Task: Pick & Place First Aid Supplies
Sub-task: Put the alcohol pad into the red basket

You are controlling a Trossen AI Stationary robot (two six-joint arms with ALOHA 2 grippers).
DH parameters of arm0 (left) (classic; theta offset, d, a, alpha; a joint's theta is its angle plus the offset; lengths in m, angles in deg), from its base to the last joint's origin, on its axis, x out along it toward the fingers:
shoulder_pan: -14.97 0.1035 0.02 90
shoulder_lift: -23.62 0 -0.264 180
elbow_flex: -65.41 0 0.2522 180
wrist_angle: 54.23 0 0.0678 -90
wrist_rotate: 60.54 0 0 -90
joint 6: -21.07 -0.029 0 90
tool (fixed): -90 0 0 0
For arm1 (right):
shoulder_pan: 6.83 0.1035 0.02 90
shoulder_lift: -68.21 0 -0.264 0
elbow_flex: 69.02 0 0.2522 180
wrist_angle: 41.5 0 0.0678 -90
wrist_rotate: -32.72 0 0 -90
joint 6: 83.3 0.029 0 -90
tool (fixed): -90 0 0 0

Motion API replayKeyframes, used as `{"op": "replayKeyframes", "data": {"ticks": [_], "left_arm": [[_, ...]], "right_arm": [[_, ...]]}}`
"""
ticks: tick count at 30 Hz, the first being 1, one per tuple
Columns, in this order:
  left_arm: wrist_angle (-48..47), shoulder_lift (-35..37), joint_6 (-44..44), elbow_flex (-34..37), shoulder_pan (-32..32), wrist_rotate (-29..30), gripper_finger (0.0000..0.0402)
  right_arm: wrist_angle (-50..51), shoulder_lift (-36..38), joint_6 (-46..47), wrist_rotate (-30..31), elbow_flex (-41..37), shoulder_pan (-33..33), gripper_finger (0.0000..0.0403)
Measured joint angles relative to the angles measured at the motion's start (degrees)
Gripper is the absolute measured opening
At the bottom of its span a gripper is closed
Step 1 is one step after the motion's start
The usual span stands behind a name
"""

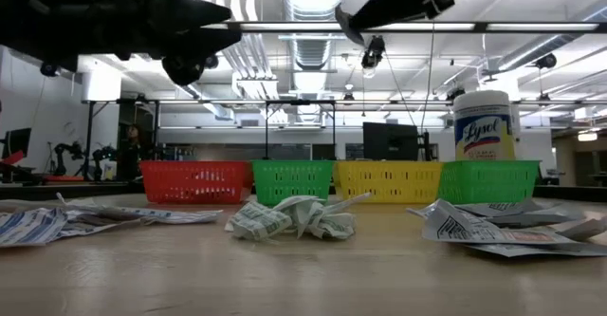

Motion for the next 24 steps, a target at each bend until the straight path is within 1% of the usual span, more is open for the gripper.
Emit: {"op": "replayKeyframes", "data": {"ticks": [4, 6, 9, 14, 17, 20, 24], "left_arm": [[-0.01, -4.38, -1.48, -3.88, -0.45, 0.02, 0.0161], [-0.07, -6.58, -3.17, -5.99, -0.71, 0.04, 0.0161], [-0.06, -9.88, -5.13, -9.05, -0.92, 0.09, 0.0161], [-0.11, -15.0, -6.61, -13.26, -0.93, 1.89, 0.0161], [-0.14, -17.55, -7.73, -15.45, -0.93, 2.27, 0.0161], [-0.15, -19.4, -8.4, -17.33, -0.93, 2.26, 0.0161], [-0.13, -20.62, -9.19, -19.15, -0.93, 3.13, 0.0161]], "right_arm": [[-7.09, -2.36, -5.29, 1.78, -0.01, -0.45, 0.0008], [-10.43, -3.55, -8.35, 4.42, -0.01, -0.51, 0.0008], [-13.24, -5.13, -10.52, 8.88, 0.38, -0.49, 0.0008], [-18.03, -6.97, -12.41, 12.17, 0.58, -0.49, 0.0008], [-19.62, -7.92, -13.15, 14.27, 0.71, -0.49, 0.0008], [-19.24, -8.88, -13.17, 17.76, 1.25, -0.49, 0.0008], [-19.55, -9.75, -13.35, 18.36, 2.49, -0.55, 0.0008]]}}
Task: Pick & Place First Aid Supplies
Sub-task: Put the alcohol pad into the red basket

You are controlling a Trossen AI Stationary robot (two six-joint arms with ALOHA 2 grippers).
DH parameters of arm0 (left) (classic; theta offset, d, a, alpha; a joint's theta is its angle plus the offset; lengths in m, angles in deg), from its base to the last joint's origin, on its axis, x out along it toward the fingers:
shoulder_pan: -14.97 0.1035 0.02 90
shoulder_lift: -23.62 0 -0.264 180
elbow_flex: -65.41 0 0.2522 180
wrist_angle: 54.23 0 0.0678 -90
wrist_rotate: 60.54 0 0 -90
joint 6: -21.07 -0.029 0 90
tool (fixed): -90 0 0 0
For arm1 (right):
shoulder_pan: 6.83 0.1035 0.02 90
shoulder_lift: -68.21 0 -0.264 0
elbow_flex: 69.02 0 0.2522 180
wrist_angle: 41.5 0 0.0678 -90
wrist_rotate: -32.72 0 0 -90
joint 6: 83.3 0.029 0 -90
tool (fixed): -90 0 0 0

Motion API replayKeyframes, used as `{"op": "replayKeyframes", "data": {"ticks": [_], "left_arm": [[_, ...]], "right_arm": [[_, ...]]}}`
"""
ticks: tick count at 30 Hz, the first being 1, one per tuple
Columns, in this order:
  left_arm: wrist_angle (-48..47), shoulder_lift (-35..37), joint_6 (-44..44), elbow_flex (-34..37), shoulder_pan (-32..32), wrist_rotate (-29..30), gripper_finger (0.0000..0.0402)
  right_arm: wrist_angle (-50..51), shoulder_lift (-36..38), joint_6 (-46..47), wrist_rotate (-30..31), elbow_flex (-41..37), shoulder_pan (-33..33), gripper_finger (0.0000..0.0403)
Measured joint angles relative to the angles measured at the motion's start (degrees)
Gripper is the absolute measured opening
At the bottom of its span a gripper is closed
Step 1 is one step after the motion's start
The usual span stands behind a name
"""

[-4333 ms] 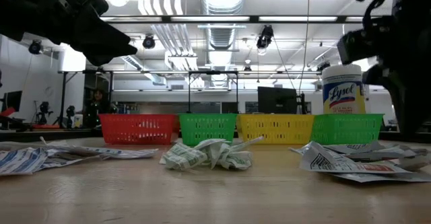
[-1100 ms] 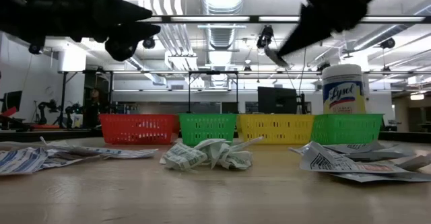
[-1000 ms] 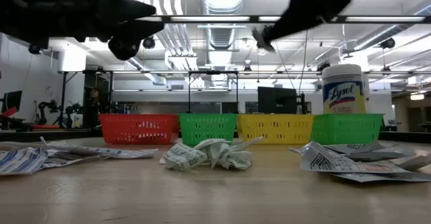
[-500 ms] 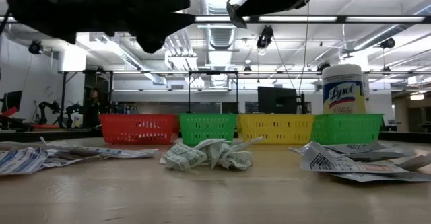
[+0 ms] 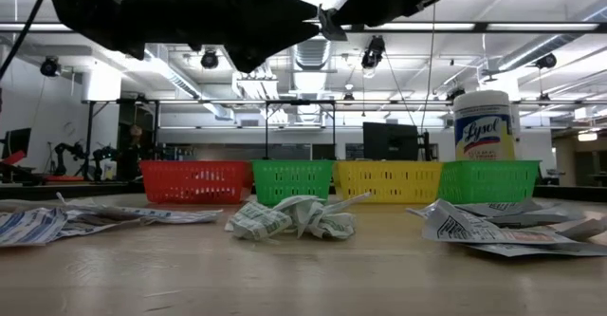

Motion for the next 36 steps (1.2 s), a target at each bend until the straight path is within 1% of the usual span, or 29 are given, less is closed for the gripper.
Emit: {"op": "replayKeyframes", "data": {"ticks": [5, 11, 16, 25, 32, 36], "left_arm": [[-0.29, -0.58, -0.94, -0.87, 0.0, 4.36, 0.0161], [-1.01, -0.47, -1.03, -1.36, -0.01, 5.14, 0.0161], [-3.99, -0.11, -0.81, -1.34, 0.0, 9.75, 0.0161], [-3.11, 0.02, -0.08, -1.37, 0.0, 11.07, 0.0161], [-3.29, 0.02, 0.28, -2.61, -0.01, 11.03, 0.0161], [-3.56, 0.02, 0.33, -2.85, 0.0, 11.84, 0.0161]], "right_arm": [[0.28, -1.67, -1.36, 1.7, 1.68, 0.02, 0.0008], [0.37, -3.33, -3.29, 3.98, 3.55, 0.03, 0.0008], [0.28, -3.78, -5.51, 6.04, 4.53, 0.7, 0.0008], [0.32, -3.77, -5.8, 6.8, 4.47, 0.93, 0.0008], [0.26, -3.78, -3.22, 6.95, 4.47, 0.93, 0.0008], [0.32, -3.78, -3.27, 6.95, 4.54, 0.93, 0.0008]]}}
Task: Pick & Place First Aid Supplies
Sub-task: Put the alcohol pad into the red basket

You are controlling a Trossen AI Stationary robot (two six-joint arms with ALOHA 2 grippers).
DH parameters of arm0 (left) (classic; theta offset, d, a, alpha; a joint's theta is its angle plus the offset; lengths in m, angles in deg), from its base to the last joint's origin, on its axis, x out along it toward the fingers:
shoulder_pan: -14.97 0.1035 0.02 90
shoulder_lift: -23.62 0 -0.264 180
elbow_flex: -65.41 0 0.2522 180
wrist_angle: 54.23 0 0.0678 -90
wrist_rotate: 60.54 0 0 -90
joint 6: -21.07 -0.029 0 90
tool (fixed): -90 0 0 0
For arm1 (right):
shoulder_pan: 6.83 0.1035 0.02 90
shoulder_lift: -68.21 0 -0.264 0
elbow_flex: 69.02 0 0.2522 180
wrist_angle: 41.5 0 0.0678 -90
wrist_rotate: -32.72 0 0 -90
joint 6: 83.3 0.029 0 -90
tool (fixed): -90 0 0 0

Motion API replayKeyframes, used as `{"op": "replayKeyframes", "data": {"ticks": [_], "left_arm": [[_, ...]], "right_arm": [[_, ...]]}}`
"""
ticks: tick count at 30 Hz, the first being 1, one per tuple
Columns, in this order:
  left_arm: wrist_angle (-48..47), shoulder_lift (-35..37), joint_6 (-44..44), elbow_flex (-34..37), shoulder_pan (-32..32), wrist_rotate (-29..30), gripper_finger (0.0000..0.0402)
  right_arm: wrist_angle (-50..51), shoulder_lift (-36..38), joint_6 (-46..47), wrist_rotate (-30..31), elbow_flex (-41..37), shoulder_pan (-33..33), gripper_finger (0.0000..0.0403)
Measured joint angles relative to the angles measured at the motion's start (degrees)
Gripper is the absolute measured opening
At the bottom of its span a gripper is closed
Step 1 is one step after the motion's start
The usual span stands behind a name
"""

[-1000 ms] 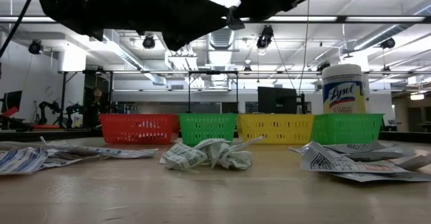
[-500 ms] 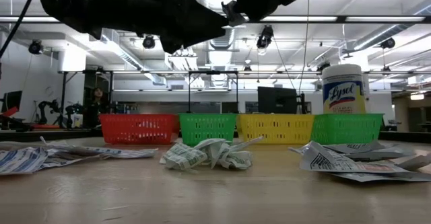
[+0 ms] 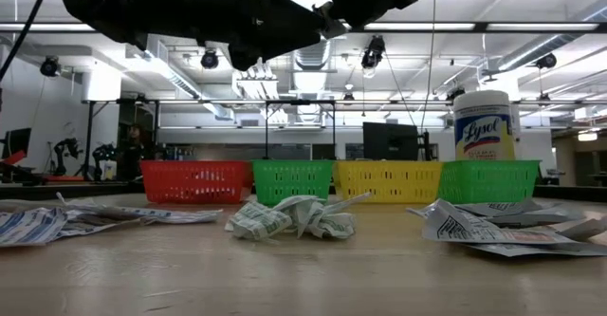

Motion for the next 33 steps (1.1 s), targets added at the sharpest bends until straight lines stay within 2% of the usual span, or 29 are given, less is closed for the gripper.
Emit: {"op": "replayKeyframes", "data": {"ticks": [7, 18, 21, 33], "left_arm": [[-0.28, 0.0, 1.57, 0.11, -0.02, 3.36, 0.0161], [-0.33, 0.0, 6.45, 0.25, -0.63, 3.52, 0.0161], [-0.3, 0.0, 6.48, 0.26, -1.17, 3.48, 0.0161], [-0.28, 0.0, 3.99, 0.26, -1.2, 3.37, 0.0161]], "right_arm": [[0.0, 0.0, 0.04, 0.0, 0.02, 0.02, 0.0008], [0.0, -0.02, -0.01, 1.17, 0.02, 0.02, 0.0008], [0.02, -0.02, -0.1, 2.99, 0.02, 0.04, 0.0008], [0.04, -0.02, 0.04, 2.78, 0.02, 0.33, 0.0008]]}}
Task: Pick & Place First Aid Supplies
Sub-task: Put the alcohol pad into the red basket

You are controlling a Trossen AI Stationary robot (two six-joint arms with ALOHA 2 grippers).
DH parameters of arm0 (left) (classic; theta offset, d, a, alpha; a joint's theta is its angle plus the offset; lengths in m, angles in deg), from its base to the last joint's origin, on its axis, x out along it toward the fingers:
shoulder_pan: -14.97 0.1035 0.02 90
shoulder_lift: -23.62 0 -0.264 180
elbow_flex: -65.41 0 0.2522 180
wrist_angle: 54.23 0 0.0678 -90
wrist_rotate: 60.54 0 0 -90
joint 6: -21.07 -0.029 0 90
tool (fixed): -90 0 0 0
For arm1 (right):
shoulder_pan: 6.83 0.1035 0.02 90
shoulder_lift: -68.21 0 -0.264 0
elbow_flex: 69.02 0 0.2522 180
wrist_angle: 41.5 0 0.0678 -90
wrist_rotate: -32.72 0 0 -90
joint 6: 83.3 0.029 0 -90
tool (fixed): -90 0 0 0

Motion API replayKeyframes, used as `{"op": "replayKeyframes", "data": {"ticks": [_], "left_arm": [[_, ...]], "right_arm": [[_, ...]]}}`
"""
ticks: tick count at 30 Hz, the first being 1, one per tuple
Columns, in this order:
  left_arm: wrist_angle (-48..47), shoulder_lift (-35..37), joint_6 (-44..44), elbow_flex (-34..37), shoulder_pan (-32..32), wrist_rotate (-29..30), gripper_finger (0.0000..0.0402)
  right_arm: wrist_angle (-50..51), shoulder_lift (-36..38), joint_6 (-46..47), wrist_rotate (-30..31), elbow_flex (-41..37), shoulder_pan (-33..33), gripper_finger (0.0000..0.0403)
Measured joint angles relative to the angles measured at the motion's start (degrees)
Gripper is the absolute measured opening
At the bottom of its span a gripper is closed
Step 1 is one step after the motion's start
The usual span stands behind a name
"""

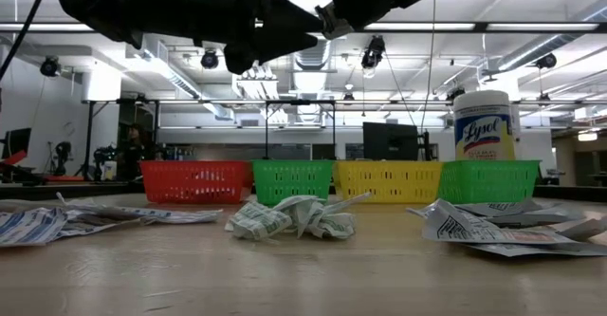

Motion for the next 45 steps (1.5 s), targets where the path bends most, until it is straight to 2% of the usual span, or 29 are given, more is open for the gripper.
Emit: {"op": "replayKeyframes", "data": {"ticks": [18, 23, 31, 38, 45], "left_arm": [[0.0, 0.0, -1.04, -0.01, 0.03, 0.37, 0.0161], [0.0, 0.0, -1.09, 0.07, 0.02, 0.35, 0.0161], [0.05, 0.0, -2.17, -1.12, 0.04, 0.31, 0.0161], [-0.05, -0.22, -2.23, -1.86, 0.04, 1.37, 0.0161], [-3.71, -0.24, -0.94, -1.86, 0.02, 2.58, 0.0161]], "right_arm": [[0.0, 0.0, 0.42, 0.06, 0.0, 0.09, 0.0008], [0.0, 0.0, 0.4, 2.84, 0.0, 0.09, 0.0008], [0.02, -0.02, 2.93, 3.04, 0.0, 0.04, 0.0008], [-0.02, -2.29, 5.27, 3.17, 0.06, -0.33, 0.0008], [-0.22, -4.2, 2.77, 3.21, 2.74, -0.33, 0.0008]]}}
